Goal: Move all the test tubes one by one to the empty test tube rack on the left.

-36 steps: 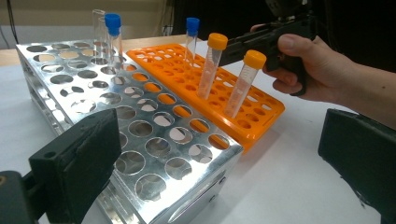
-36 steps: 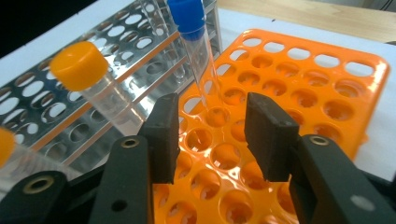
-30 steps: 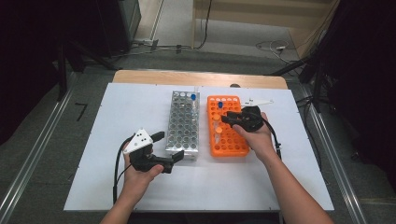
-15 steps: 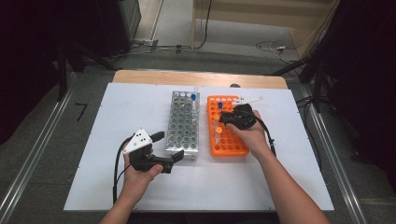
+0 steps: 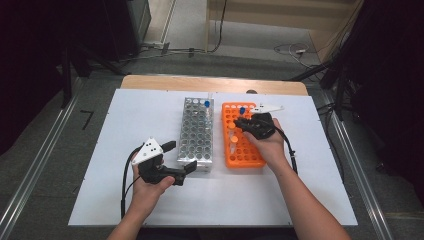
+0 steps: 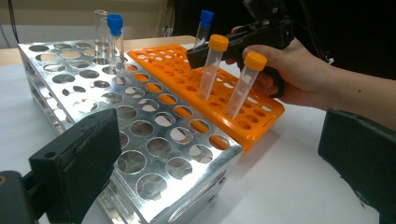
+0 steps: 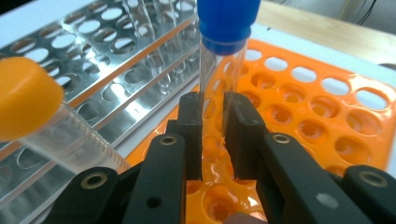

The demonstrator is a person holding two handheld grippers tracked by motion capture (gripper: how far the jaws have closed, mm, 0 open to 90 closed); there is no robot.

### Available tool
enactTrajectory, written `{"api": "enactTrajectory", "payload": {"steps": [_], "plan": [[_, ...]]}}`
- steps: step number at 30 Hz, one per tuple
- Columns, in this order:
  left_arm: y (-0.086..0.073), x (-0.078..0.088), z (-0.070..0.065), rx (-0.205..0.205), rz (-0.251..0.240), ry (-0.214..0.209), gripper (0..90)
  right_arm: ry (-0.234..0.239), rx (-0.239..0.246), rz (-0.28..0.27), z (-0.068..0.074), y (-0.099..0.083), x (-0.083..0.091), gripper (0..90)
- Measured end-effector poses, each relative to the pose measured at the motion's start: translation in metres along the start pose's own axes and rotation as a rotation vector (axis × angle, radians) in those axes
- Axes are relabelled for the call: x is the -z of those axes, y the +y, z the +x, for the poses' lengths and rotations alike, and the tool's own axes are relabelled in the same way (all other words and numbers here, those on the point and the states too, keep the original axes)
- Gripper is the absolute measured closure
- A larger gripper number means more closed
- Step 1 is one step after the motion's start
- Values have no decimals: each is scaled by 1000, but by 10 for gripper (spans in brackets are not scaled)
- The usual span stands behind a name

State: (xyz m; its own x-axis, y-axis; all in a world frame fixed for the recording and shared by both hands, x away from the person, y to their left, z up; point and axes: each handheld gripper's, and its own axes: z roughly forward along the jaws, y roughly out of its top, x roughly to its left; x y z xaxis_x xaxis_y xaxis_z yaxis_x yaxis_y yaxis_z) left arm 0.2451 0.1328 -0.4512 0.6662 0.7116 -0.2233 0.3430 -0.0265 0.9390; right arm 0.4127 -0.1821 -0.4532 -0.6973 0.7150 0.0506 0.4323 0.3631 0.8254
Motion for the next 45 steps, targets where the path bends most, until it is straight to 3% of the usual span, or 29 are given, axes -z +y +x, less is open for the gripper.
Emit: {"api": "enactTrajectory", "payload": {"steps": [5,12,25,38,45], "plan": [[0,-2,-3,-5,3,-6,0,-5,2,-57,1,0,19,748],[1,-4,-6,-9,7,-10,0,34,11,-109,7,-3,52,748],[2,-9,-13,-20,12,-26,0,63,-16,-142,22,-40,102,746],[6,-11,-27,-37,11,-61,0,146,4,-137,60,-63,135,746],[5,-18,-38,-60,34,-99,13,206,48,-102,86,-73,136,746]]}}
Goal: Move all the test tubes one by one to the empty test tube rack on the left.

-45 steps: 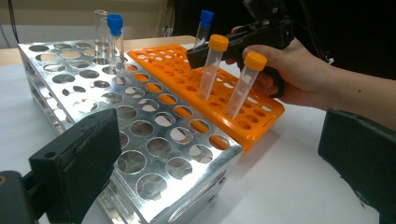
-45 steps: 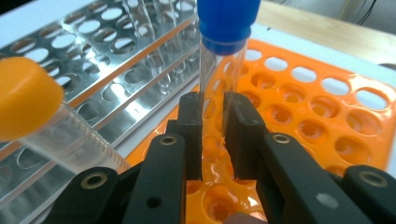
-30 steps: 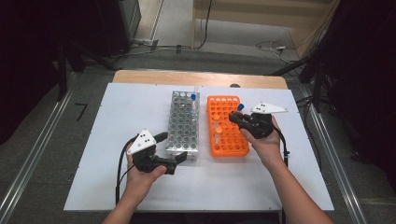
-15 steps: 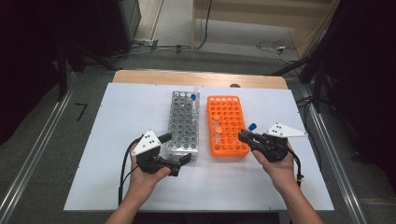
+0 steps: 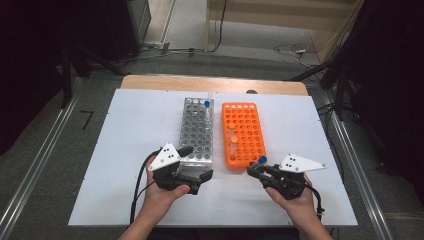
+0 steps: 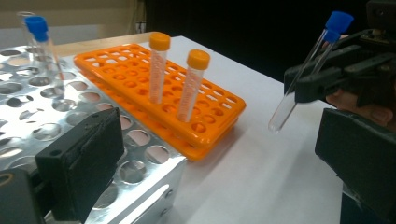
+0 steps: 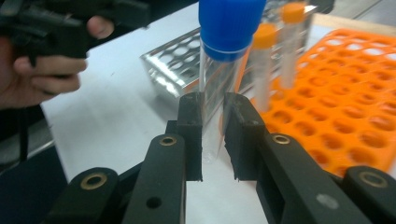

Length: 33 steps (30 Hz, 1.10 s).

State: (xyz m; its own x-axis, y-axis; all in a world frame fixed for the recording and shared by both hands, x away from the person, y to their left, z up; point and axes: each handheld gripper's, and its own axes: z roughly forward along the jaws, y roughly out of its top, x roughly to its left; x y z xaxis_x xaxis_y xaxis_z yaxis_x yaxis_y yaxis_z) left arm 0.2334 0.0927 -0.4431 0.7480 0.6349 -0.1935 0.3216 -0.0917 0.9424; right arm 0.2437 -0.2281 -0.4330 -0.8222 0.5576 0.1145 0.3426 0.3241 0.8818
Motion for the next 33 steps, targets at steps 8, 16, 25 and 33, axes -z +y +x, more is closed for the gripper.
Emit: {"api": "enactTrajectory", "payload": {"steps": [8,16,25,33], "plan": [[1,-8,-12,-9,9,-54,42,46,33,53,20,-5,-23,746],[3,-14,-22,-18,18,-106,133,68,46,82,33,-6,-37,746],[2,-24,-35,-60,38,-162,382,90,58,96,42,-5,-45,745],[1,-27,-38,-78,43,-195,610,94,82,107,45,-5,-48,746]]}}
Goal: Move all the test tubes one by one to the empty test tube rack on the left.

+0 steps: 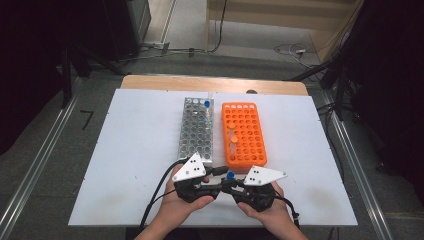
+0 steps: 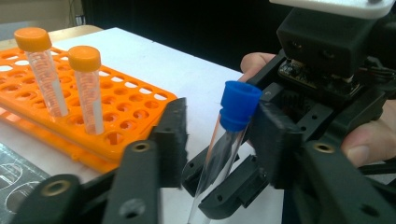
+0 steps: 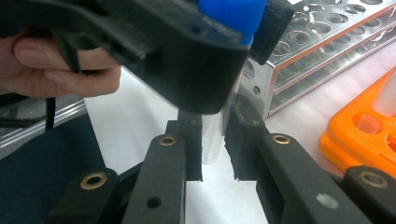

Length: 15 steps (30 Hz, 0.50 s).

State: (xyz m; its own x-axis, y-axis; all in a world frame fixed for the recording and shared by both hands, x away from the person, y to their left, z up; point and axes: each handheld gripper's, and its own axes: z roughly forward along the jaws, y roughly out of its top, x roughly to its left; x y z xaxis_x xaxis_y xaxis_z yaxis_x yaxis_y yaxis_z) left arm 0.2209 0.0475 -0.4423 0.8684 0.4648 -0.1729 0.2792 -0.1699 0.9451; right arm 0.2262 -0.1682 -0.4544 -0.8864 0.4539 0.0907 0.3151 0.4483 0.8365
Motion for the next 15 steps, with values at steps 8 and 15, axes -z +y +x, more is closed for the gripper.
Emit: {"api": "enactTrajectory", "payload": {"steps": [8,15], "plan": [[0,-1,-3,-25,1,7,731,0,5,5,-1,-1,0,745],[1,2,-2,-30,-8,35,762,-2,1,-1,-2,-1,1,743]]}}
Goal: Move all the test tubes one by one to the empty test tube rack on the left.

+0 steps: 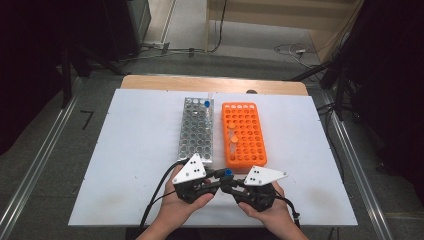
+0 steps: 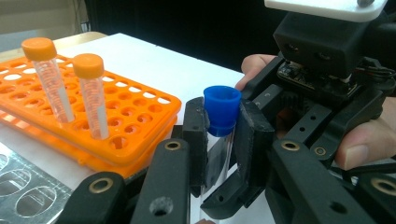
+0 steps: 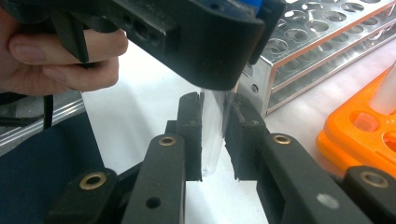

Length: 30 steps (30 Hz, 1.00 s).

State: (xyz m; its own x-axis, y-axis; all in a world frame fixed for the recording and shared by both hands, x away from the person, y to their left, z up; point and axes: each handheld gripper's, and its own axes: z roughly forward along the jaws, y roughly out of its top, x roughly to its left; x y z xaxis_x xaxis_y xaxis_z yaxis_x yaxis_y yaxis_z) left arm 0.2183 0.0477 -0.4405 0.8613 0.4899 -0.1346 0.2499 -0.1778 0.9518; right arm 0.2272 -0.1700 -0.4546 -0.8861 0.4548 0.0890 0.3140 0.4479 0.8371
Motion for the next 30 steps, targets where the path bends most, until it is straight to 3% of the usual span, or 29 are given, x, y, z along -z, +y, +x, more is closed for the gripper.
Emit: {"api": "enactTrajectory", "payload": {"steps": [6,11,21,30], "plan": [[2,2,1,8,-23,13,764,6,-1,-7,-2,0,3,715],[5,7,7,24,-39,29,764,41,-2,-21,-5,-2,11,524],[15,16,25,35,-57,81,764,22,-24,-81,-26,-8,40,177],[32,24,52,58,-80,128,764,-16,-70,-111,-50,-19,62,11]]}}
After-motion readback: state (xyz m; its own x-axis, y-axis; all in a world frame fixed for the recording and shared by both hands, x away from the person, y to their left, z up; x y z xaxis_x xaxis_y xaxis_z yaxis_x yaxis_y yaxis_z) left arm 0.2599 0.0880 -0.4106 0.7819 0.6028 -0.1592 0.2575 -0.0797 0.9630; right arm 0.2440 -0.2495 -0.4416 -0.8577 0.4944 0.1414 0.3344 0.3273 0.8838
